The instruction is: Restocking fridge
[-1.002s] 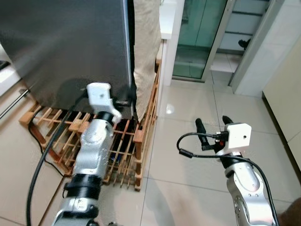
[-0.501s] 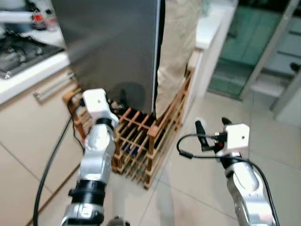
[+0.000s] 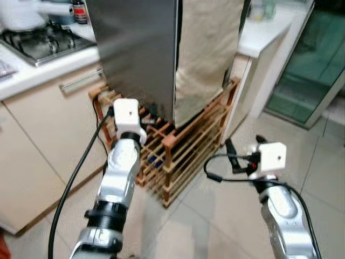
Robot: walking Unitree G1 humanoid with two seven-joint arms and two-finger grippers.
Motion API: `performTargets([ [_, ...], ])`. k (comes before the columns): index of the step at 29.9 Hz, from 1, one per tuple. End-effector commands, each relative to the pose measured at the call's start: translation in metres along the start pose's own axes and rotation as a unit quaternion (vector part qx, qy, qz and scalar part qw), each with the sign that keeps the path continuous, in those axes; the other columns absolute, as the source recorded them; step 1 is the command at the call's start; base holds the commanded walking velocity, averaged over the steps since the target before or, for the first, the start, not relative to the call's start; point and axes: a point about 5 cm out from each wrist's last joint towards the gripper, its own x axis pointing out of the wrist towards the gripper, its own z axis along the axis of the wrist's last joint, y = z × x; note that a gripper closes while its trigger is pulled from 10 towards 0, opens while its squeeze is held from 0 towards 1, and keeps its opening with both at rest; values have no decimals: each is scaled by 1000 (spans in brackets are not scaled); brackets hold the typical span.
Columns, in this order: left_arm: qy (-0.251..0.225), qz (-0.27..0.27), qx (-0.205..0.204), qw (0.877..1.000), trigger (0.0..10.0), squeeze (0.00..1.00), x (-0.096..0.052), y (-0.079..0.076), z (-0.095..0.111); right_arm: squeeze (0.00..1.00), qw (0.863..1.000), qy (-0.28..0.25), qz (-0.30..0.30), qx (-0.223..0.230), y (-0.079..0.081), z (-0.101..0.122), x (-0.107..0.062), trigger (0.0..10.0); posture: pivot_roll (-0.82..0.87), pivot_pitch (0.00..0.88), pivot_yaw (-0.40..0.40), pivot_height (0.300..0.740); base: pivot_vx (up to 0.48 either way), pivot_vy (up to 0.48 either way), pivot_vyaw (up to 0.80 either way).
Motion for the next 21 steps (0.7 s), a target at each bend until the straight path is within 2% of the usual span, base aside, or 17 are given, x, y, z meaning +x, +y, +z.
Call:
performTargets([
  [1, 19, -5, 24, 1000, 10000, 0, -5, 2, -8, 0, 1000, -6, -7, -6, -1, 3, 2, 10000, -121, 0, 21, 740, 0, 0, 0],
  [4, 29, -7, 58, 998, 10000, 0, -20, 15, -20, 0, 999, -15, -40, -1, -10, 5, 0, 10000, -130, 0, 29, 740, 0, 0, 0],
  [5, 30, 9, 79, 996, 10000, 0, -37, 35, -29, 0, 998, -16, -65, 9, -18, 6, -1, 10000, -132, 0, 32, 740, 0, 0, 0],
  [7, 31, 31, 86, 995, 10000, 0, -53, 53, -34, 0, 997, -13, -80, 14, -24, 5, -3, 10000, -133, 0, 35, 740, 0, 0, 0],
  [9, 18, 41, 88, 995, 10000, 0, -66, 61, -32, 0, 997, -12, -81, 10, -26, 4, -5, 10000, -128, 0, 35, 740, 0, 0, 0],
  [11, -7, 32, 92, 995, 10000, 0, -77, 61, -24, 0, 997, -11, -79, 7, -26, 4, -6, 10000, -125, 0, 32, 740, 0, 0, 0],
  [13, -12, 31, 93, 995, 10000, 0, -82, 58, -20, 0, 997, -10, -74, 6, -24, 3, -6, 10000, -117, 0, 29, 740, 0, 0, 0],
  [16, -1, 52, 54, 997, 10000, 0, -84, 52, -17, 0, 998, -9, -61, 4, -18, 2, -3, 10000, -107, 0, 21, 740, 190, 0, 0],
  [21, 1, 94, 14, 995, 10000, 0, -70, 50, -9, 0, 999, -12, -50, 4, -15, 4, 2, 10000, -98, 0, 13, 740, 480, 0, 94],
])
